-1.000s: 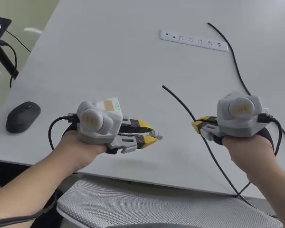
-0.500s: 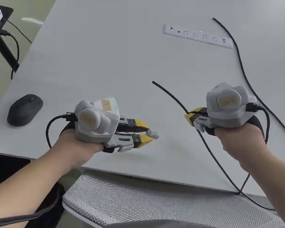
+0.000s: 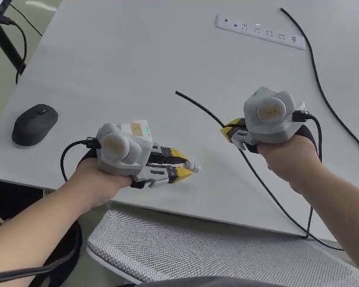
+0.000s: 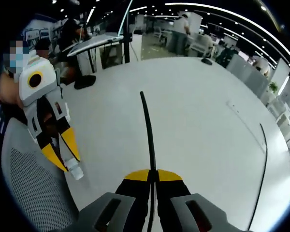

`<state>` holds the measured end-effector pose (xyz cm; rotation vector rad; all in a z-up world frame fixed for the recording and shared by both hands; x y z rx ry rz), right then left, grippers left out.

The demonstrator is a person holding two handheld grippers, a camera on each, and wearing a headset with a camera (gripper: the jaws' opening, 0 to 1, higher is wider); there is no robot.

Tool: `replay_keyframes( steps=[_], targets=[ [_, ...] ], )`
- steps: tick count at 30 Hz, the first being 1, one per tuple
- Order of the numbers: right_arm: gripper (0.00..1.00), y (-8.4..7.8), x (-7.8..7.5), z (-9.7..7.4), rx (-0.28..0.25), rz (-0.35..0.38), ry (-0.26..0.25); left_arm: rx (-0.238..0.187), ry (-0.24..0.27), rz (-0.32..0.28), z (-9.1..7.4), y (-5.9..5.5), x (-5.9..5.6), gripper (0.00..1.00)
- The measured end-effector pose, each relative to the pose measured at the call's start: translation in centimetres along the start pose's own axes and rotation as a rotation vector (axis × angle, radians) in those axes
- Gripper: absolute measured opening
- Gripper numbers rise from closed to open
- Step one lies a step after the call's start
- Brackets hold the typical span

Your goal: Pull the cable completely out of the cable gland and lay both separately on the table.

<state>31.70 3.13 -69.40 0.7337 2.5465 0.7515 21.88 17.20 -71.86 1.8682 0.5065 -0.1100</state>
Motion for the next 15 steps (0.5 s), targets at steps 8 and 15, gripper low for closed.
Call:
replay_keyframes(
  steps=[8, 15],
  targets=[
    [0.00, 0.2, 1.3, 1.4, 0.004, -0.068, 0.034, -0.006, -0.002, -0.020, 0.2, -0.5, 0.3, 0.15],
    [0.00, 0.8, 2.4, 2.4, -0.004, -0.092, 0.069, -0.004, 0.000, -0.040, 0.6, -1.3, 0.5, 0.16]
  ],
)
Point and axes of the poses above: the centre of the closed fingertips' face, and the gripper's own axes: z roughly forward along the fingers, x roughly to its left, y roughly out of its top, the point moved 8 cm from there along -z, roughly backward along the fingers, and after that the axes turned 9 degrees about -y, right-handed, at the moved point
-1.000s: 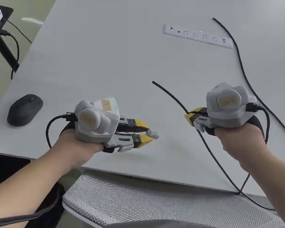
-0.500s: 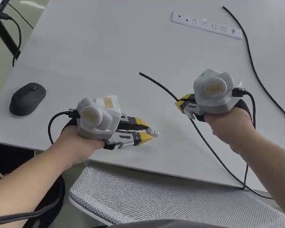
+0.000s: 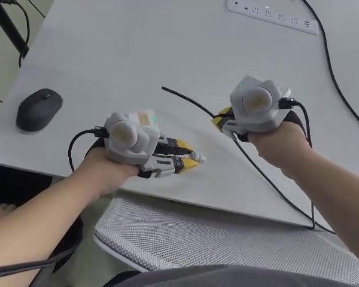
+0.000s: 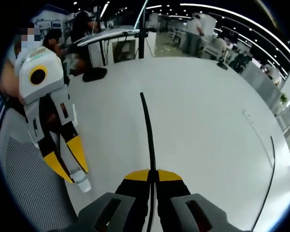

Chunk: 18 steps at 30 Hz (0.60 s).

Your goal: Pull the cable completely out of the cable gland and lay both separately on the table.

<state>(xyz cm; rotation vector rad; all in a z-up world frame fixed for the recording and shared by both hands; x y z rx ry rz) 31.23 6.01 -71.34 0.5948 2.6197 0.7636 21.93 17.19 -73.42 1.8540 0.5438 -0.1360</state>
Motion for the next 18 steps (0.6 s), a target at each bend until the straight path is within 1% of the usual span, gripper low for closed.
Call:
replay_keyframes(
  steps=[4, 5, 8, 11, 13, 14, 18],
  targets=[
    [0.00, -0.1, 0.5, 0.9, 0.015, -0.023, 0.024, 0.002, 0.005, -0.007, 0.3, -0.3, 0.4, 0.16],
    [0.00, -0.1, 0.6, 1.0, 0.010, -0.036, 0.028, 0.002, 0.005, -0.009, 0.3, -0.4, 0.4, 0.16],
    [0.00, 0.2, 0.7, 1.8, 0.005, -0.042, 0.042, 0.008, 0.006, -0.015, 0.5, -0.6, 0.7, 0.16],
    [0.00, 0.2, 0.9, 2.7, -0.002, -0.083, 0.066, 0.019, 0.004, -0.019, 0.8, -0.9, 1.1, 0.16],
    [0.00, 0.3, 1.0, 3.2, 0.000, -0.088, 0.073, 0.021, 0.005, -0.023, 0.8, -1.0, 1.3, 0.16],
    [0.00, 0.3, 1.0, 3.4, -0.005, -0.095, 0.077, 0.023, 0.005, -0.025, 0.9, -1.3, 1.7, 0.16],
    [0.00, 0.4, 1.2, 3.9, -0.003, -0.100, 0.088, 0.025, 0.006, -0.036, 0.9, -1.6, 2.0, 0.16]
  ],
)
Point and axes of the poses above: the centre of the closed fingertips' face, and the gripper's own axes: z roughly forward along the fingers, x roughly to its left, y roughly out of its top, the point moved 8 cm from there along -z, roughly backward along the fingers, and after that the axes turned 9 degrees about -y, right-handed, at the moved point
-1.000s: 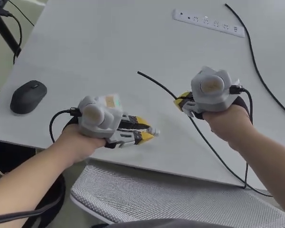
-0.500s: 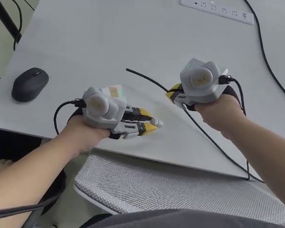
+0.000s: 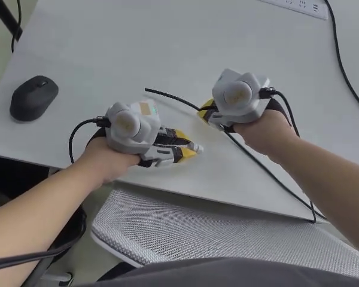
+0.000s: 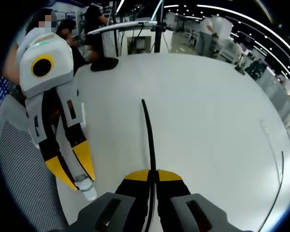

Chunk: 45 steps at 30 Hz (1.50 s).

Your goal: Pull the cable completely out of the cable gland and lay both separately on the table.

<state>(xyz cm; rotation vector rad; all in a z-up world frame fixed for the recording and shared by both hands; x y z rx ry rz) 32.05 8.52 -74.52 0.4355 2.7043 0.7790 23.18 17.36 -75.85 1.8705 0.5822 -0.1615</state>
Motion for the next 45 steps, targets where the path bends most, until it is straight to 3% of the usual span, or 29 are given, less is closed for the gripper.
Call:
replay_keyframes(
  steps=[23, 40, 45],
  targets=[
    [0.00, -0.3, 0.5, 0.8, 0.014, -0.017, 0.032, 0.049, 0.008, 0.015, 0.2, -1.0, 0.3, 0.16],
    [0.00, -0.5, 0.8, 0.8, 0.017, -0.082, 0.024, 0.104, 0.037, 0.042, 0.3, -1.1, -0.3, 0.16],
    [0.05, -0.4, 0.7, 0.6, 0.019, -0.088, 0.006, 0.113, 0.051, 0.046, 0.2, -1.0, -0.4, 0.16]
  ],
)
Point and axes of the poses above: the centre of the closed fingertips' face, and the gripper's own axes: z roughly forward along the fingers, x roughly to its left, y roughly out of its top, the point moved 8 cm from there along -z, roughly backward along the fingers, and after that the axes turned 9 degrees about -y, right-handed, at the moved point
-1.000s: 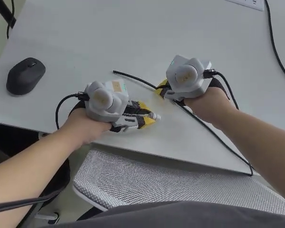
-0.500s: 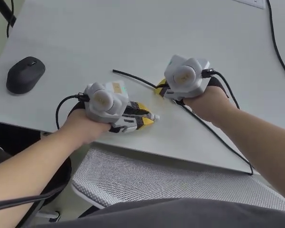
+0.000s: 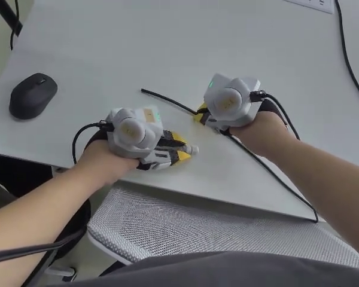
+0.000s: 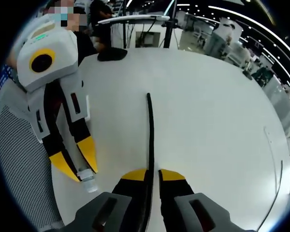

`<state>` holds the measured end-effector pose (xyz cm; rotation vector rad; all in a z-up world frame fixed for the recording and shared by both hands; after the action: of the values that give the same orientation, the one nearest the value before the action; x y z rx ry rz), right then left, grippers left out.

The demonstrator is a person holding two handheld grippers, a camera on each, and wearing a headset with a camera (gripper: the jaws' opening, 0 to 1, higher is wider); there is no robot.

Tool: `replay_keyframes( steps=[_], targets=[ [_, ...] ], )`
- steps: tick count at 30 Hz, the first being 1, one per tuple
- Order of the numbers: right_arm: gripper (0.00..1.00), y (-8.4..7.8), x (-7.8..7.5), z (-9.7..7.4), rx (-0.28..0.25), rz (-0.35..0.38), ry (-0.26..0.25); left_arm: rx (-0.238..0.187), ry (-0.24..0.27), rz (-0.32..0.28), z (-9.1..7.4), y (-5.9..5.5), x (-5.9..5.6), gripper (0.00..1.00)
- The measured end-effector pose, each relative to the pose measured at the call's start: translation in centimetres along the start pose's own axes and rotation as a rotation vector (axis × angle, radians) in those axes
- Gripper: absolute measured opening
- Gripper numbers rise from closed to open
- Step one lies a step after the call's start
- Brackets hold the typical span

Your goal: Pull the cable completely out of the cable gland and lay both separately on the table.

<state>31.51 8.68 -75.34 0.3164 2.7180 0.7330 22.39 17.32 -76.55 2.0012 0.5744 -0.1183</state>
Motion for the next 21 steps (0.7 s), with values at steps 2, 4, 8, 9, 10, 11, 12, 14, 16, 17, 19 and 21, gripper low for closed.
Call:
replay_keyframes(
  steps=[2, 4, 8, 9, 10, 11, 12, 14, 16, 17, 19, 21],
  targets=[
    [0.08, 0.0, -0.1, -0.1, 0.002, 0.017, -0.011, 0.005, 0.003, 0.002, 0.0, 0.1, -0.1, 0.16],
    [0.10, 0.0, -0.2, -0.2, 0.004, 0.037, -0.015, 0.006, 0.005, 0.004, 0.0, 0.1, -0.1, 0.16],
    [0.11, 0.0, -0.3, -0.6, -0.013, 0.071, -0.026, 0.010, 0.015, 0.004, 0.0, 0.1, -0.1, 0.18],
    [0.12, 0.0, -0.3, -0.7, -0.014, 0.072, -0.027, 0.011, 0.019, 0.005, -0.1, 0.1, -0.1, 0.18],
    [0.13, 0.0, -0.3, -0.9, -0.017, 0.073, -0.027, 0.009, 0.022, 0.005, -0.1, 0.2, -0.1, 0.19],
    [0.14, 0.0, -0.4, -1.1, -0.023, 0.073, -0.030, 0.006, 0.027, 0.004, -0.2, 0.3, -0.1, 0.20],
    [0.15, 0.0, -0.5, -1.3, -0.027, 0.074, -0.032, 0.006, 0.030, 0.002, -0.2, 0.3, -0.1, 0.21],
    [0.17, 0.1, -0.6, -1.7, -0.034, 0.083, -0.035, 0.005, 0.033, 0.004, -0.2, 0.4, -0.1, 0.22],
    [0.23, 0.3, -0.6, -2.3, -0.061, 0.131, -0.029, 0.008, 0.038, 0.007, -0.3, 0.5, -0.1, 0.22],
    [0.25, 0.2, -0.8, -2.7, -0.064, 0.141, -0.034, 0.009, 0.043, 0.007, -0.5, 0.6, -0.2, 0.24],
    [0.26, 0.2, -0.8, -3.4, -0.079, 0.163, -0.038, 0.007, 0.057, 0.007, -0.7, 0.7, -0.2, 0.26],
    [0.29, 0.1, -0.9, -4.2, -0.097, 0.181, -0.040, 0.000, 0.074, 0.009, -1.0, 0.7, -0.1, 0.29]
  ],
)
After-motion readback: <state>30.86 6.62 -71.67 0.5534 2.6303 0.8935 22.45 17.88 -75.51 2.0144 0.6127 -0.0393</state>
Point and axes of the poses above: the centre of the closed fingertips' face, and the gripper's own axes: z roughly forward along the fingers, x roughly to its left, y roughly out of its top, the point moved 8 cm from there along -z, roughly backward along the fingers, and after that the axes turned 9 degrees about -y, right-handed, at the moved point
